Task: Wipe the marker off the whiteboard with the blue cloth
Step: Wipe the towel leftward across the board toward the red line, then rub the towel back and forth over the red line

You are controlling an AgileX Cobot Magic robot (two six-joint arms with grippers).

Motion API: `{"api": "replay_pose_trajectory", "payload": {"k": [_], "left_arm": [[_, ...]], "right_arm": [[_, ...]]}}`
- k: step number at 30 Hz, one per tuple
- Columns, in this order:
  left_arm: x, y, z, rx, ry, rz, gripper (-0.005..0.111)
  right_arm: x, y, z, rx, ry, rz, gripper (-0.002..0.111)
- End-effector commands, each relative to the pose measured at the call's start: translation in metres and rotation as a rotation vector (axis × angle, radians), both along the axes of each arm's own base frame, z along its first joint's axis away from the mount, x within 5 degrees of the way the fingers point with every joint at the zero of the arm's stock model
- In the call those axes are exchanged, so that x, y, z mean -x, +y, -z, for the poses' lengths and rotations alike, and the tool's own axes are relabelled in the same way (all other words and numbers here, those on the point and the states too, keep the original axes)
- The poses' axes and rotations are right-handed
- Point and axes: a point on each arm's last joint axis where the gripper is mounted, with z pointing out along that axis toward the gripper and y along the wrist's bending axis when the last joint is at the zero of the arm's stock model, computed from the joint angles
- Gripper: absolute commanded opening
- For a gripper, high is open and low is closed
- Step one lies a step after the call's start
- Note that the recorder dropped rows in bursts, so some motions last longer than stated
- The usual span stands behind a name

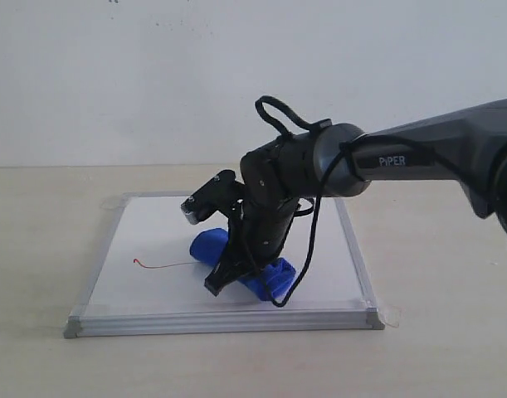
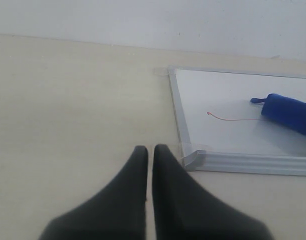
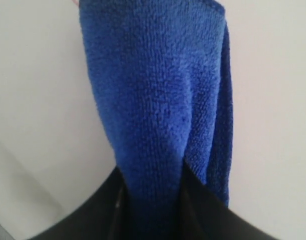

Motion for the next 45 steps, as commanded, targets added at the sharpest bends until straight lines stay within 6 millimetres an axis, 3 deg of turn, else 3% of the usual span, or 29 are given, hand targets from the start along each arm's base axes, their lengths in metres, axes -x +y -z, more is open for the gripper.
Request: {"api": "replay_pose_trajectory", "payload": {"k": [1,4,8,12,17,21,30,34,45], "left_arm": [[0.0,-0.001,-0.001,0.016,-0.007,0.004,0.004],[0.0,-0.001,-0.001,0.016,-0.007,0.004,0.004],[0.0,-0.001,-0.001,0.016,-0.007,0.004,0.004],[0.0,-0.001,-0.001,0.016,-0.007,0.004,0.004],[0.0,-0.001,-0.001,0.016,-0.007,0.004,0.004],[0.0,-0.001,-0.001,0.016,-0.007,0.004,0.004],[0.0,-0.001,-0.001,0.016,-0.007,0.004,0.004],[0.0,-0.001,-0.001,0.016,-0.007,0.004,0.004],[0.0,-0.001,-0.001,0.016,-0.007,0.004,0.004]], "right_arm": [[-0.018,-0.027,0.008,0.005,0.019,0.099,0.0],[-0.037,-0.054,0.007,0.0,-0.01,0.221,0.0],[-0.041,-0.059,0.006,-0.022,-0.019,0.243,0.0],[-0.031,-0.033,0.005,-0.097,-0.018,0.199,0.0],[-0.001,0.014,0.003,-0.174,-0.004,0.067,0.0],[0.006,0.023,0.002,-0.166,-0.011,0.004,0.0],[-0.032,-0.031,0.003,-0.097,-0.057,0.167,0.0],[-0.037,-0.038,0.003,-0.078,-0.08,0.215,0.0],[0.008,0.028,0.002,-0.15,-0.052,0.02,0.0]]}}
